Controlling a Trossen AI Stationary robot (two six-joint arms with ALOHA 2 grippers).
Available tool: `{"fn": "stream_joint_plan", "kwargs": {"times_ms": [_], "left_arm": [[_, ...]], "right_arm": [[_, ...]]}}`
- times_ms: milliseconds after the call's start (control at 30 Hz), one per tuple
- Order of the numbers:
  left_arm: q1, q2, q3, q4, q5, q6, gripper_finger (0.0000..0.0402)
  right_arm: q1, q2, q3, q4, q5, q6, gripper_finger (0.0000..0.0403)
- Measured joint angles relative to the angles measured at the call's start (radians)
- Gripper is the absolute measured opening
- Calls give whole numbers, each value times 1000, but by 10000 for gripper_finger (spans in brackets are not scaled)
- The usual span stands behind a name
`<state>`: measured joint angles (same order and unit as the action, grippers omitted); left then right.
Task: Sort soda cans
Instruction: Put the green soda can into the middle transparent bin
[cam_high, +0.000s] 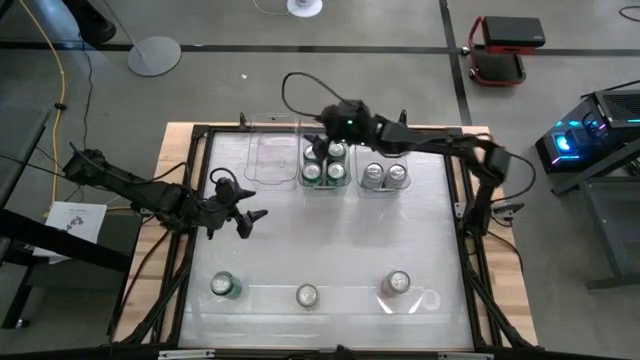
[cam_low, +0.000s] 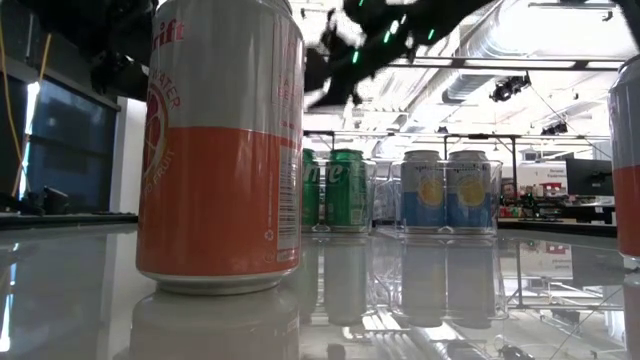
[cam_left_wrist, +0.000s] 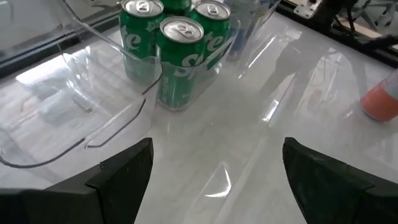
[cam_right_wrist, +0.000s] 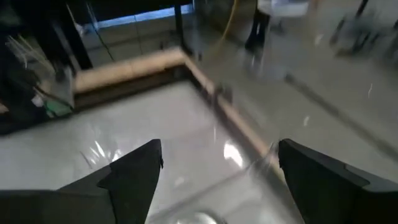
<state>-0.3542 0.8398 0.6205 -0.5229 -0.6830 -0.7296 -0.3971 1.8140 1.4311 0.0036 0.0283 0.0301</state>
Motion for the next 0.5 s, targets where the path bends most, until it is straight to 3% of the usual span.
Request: {"fn": "stream_joint_plan", "kwargs": {"times_ms": [167,300,367,500], "left_arm": [[-55,-13,5,-21,20,29,335],[-121,-19,108,-242,95,-76,335],[-190,-11,170,-314,124,-94,335],[-406,37,231,-278,154,-36,335]], "right_arm": [[109,-131,0,-35,77,-71,312],[237,-168,-42,-42,137,-91,312],[301,-170,-82,-15,172,-91,312],[420,-169,-216,128,318,-72,312]]}}
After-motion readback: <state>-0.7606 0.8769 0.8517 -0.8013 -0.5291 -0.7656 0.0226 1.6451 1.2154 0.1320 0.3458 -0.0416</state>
